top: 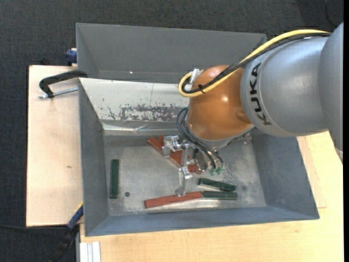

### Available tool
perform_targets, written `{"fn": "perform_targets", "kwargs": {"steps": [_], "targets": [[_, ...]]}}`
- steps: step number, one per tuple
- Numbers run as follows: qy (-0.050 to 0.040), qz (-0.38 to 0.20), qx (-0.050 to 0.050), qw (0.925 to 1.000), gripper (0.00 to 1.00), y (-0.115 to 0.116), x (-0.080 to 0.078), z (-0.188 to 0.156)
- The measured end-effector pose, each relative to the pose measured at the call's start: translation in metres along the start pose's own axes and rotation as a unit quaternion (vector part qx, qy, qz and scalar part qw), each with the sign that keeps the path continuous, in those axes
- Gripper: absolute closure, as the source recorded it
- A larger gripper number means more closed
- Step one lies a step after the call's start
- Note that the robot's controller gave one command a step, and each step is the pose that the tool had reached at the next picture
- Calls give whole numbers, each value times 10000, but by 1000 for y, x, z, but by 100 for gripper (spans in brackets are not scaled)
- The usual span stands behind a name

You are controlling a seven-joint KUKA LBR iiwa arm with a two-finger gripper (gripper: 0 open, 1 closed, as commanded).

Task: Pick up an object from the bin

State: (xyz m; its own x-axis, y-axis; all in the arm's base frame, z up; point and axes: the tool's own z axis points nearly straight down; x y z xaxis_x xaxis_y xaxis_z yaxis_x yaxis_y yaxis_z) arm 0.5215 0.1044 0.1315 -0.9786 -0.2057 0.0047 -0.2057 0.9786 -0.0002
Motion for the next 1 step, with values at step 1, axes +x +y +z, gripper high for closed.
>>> {"fn": "perform_targets", "kwargs": {"steps": [1], "targets": [[-28, -1134, -2, 9935, 0, 1, 23, 7]]}}
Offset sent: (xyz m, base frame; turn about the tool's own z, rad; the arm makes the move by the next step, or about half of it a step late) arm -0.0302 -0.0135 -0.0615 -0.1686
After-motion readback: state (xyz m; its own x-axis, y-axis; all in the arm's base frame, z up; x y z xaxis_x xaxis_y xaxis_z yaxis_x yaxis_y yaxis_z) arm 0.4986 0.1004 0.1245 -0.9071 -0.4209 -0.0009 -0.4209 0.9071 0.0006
